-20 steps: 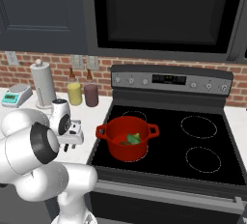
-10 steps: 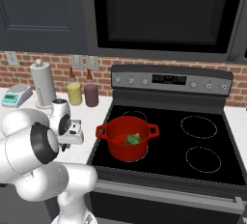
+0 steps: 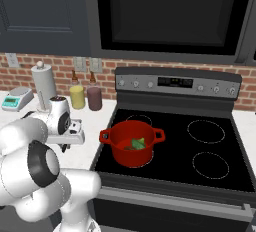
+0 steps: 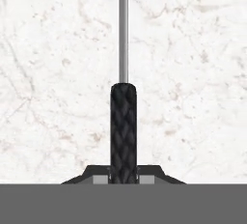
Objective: Put the mushroom and broccoli in the pot. Retrieve the spatula and lightly stir the vegetables in the pot.
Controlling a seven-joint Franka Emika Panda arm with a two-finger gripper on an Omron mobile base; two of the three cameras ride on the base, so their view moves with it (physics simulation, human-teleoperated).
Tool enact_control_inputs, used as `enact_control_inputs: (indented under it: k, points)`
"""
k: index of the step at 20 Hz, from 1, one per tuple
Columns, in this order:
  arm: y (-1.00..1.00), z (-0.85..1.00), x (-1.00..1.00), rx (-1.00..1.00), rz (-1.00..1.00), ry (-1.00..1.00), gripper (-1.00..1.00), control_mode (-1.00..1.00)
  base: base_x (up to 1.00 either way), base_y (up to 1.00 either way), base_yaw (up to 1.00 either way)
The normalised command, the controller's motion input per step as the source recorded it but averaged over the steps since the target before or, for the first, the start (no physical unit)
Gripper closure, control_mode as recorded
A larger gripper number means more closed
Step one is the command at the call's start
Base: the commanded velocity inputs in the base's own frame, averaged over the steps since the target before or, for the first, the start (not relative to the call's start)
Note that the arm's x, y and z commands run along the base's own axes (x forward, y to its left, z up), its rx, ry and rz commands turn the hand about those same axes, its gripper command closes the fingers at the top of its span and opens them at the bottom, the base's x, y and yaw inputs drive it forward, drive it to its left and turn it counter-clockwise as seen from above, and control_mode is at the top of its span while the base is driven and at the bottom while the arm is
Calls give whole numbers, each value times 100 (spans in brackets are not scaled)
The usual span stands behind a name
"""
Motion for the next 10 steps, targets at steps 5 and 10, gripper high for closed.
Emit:
enact_control_inputs:
  k: [5,10]
  points:
    - [0,90,-53,0,6,-8,100,-100,0,0,0]
    - [0,100,-70,0,7,-2,100,-100,0,0,0]
